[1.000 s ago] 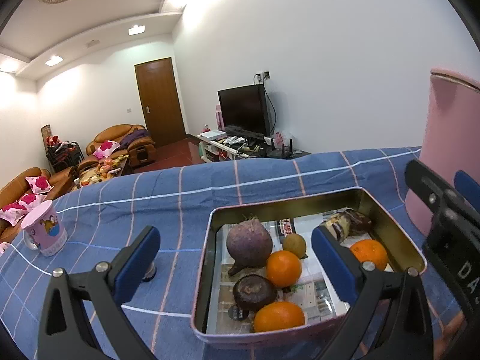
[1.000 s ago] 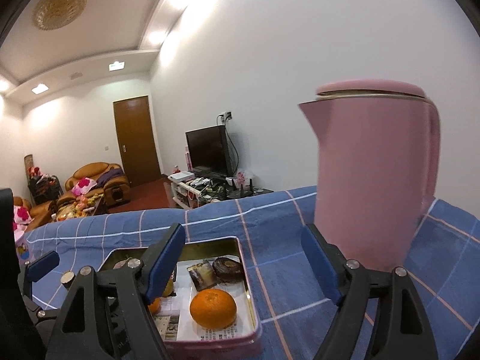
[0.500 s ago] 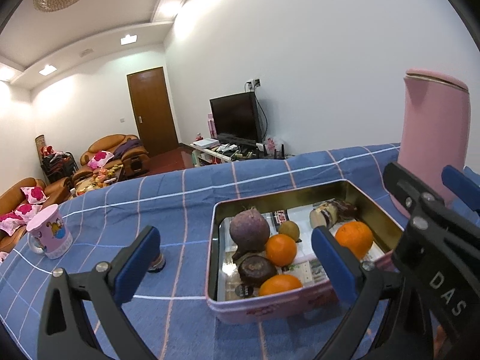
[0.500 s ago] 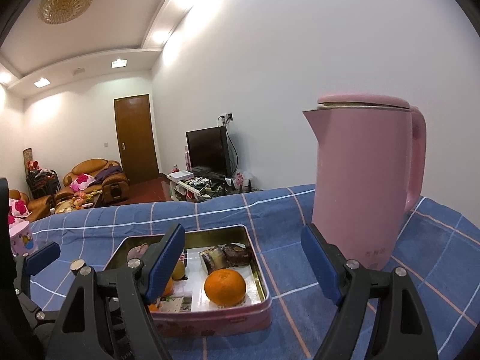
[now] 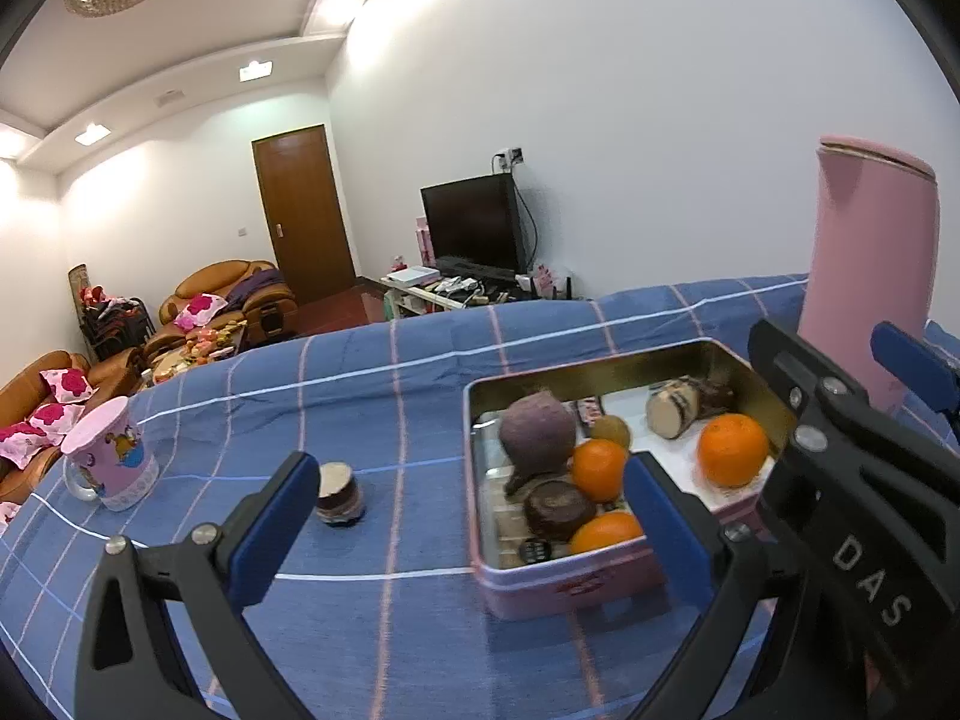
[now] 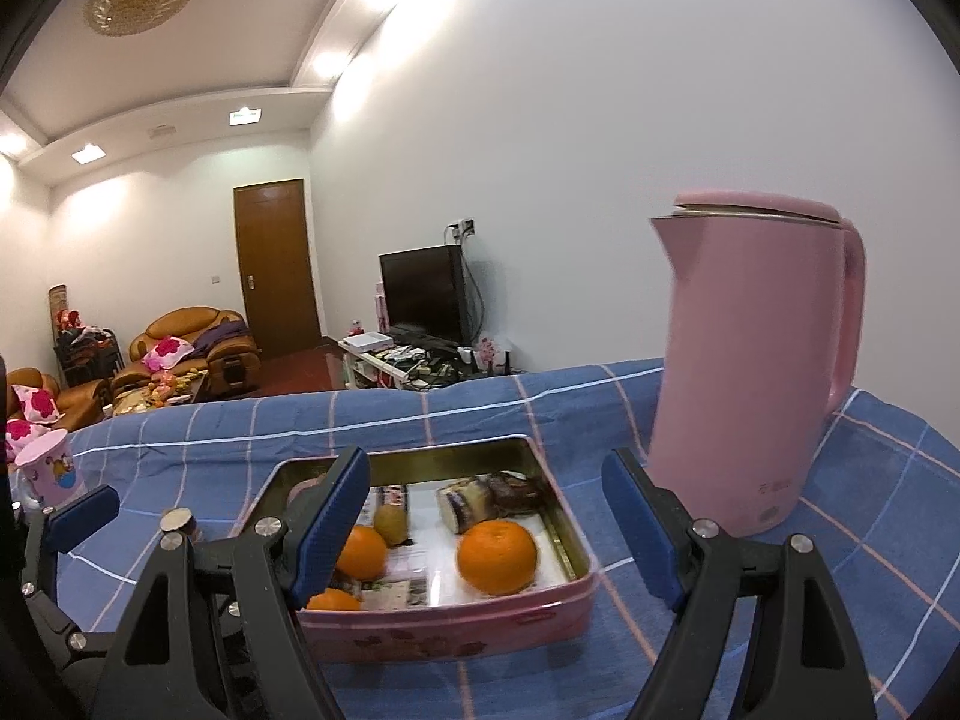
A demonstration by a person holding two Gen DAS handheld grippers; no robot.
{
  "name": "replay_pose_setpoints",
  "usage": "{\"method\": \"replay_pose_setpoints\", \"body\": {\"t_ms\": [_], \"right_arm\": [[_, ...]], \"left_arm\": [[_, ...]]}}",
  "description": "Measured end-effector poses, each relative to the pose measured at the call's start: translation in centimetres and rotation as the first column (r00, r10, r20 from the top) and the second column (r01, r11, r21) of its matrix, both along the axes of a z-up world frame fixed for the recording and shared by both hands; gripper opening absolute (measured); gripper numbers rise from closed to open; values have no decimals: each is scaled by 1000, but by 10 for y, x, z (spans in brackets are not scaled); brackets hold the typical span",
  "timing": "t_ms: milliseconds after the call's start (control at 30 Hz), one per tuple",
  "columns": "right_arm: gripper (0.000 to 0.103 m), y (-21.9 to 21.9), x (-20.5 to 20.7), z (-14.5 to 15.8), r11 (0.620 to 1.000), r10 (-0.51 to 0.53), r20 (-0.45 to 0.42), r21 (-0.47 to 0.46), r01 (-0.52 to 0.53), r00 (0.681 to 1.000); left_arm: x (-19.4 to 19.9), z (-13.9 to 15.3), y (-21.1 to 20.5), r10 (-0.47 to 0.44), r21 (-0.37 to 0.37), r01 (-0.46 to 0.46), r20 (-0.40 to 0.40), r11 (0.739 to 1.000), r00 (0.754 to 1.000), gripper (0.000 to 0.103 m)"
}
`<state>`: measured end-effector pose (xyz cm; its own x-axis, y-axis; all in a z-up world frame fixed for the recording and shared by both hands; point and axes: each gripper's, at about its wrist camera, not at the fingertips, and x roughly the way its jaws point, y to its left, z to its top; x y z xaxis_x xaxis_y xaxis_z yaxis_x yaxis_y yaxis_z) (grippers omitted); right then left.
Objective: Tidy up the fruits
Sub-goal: 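Move both tools back from the tin tray toward the cloth, then grasp the small jar with the right gripper while the left gripper approaches the brown kiwi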
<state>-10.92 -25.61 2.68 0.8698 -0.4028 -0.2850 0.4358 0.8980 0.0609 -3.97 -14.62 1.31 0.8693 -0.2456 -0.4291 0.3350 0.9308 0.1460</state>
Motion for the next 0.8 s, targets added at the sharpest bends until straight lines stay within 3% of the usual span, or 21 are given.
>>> {"method": "replay_pose_setpoints", "body": {"t_ms": [367, 800], "right_arm": [[81, 30, 26, -2, 997, 72, -6, 2, -72, 997], [81, 71, 68, -7, 983, 180, -51, -20, -181, 982]], "left_arm": [[26, -3, 38, 67, -9, -67, -25, 998, 997, 103], [70, -11, 92, 170, -31, -174, -108, 984, 980, 103]]}}
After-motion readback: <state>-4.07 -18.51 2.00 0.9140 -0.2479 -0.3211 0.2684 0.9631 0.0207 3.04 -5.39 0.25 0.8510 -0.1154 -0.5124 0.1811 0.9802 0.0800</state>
